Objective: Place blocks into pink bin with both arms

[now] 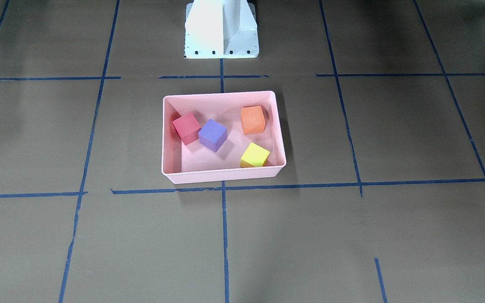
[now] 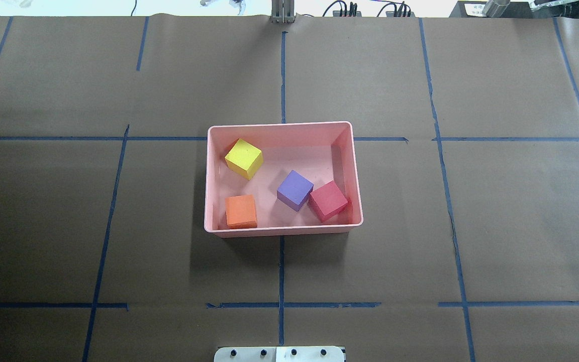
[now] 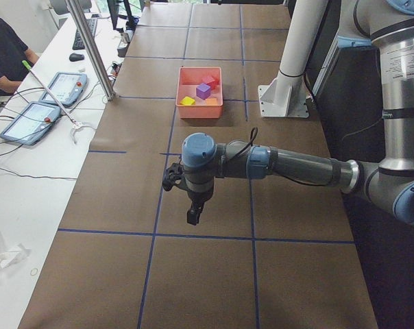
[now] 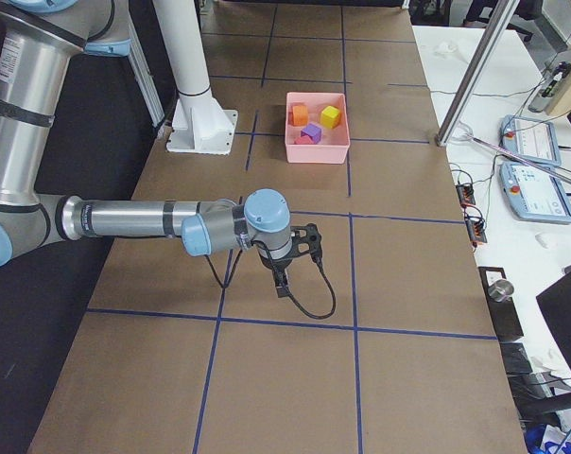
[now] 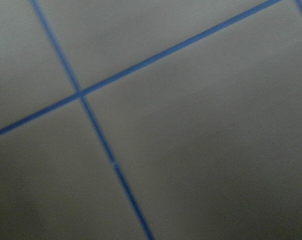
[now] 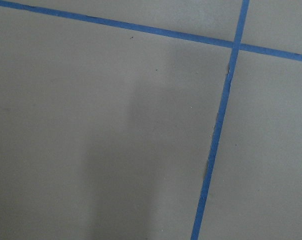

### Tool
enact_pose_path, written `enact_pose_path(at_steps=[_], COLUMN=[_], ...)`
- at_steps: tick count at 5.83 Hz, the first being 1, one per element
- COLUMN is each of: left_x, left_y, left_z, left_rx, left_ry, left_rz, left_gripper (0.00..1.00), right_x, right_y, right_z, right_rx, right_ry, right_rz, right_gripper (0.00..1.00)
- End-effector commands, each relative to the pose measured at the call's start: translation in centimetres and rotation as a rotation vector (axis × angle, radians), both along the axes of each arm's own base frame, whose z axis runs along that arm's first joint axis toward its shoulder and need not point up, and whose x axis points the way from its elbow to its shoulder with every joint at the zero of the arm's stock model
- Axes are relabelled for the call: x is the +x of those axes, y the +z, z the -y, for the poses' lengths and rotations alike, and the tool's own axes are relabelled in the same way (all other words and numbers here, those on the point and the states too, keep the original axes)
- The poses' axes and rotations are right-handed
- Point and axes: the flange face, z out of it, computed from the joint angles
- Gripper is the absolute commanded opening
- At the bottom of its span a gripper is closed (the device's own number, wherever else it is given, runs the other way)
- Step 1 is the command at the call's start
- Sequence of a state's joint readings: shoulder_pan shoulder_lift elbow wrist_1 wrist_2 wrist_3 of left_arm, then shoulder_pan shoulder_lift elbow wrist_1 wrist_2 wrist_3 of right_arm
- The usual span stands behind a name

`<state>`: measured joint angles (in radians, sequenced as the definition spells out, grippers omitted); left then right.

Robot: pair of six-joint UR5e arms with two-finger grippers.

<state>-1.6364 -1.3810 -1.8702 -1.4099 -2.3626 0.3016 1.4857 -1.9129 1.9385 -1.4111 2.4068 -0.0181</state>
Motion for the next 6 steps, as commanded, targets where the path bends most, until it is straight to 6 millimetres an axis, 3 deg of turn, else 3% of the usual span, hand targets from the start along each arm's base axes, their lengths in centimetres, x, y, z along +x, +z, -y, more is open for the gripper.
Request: enact_pose_path(at_steps=[1, 4, 6], left_x=[-2.4, -2.3, -2.2], left_y=[3.2, 2.9, 4.7], left_z=[-1.5, -2.0, -3.2], left_rx=[-0.08, -0.072, -0.112], left_ry=[-0.06, -0.059, -0.062], left_rz=[-0.022, -0.012, -0.011], left_gripper=[1.0, 1.0, 1.0], right_x=[0.5, 0.2, 0.3], right_y=[0.0, 0.2, 0.2], right_z=[0.2, 0.1, 0.4], right_rx=[-0.003, -0.017, -0.008], right_ry=[-0.046, -0.057, -0.056], right_rz=[-0.005, -0.016, -0.045], right_gripper=[1.0, 1.0, 1.0])
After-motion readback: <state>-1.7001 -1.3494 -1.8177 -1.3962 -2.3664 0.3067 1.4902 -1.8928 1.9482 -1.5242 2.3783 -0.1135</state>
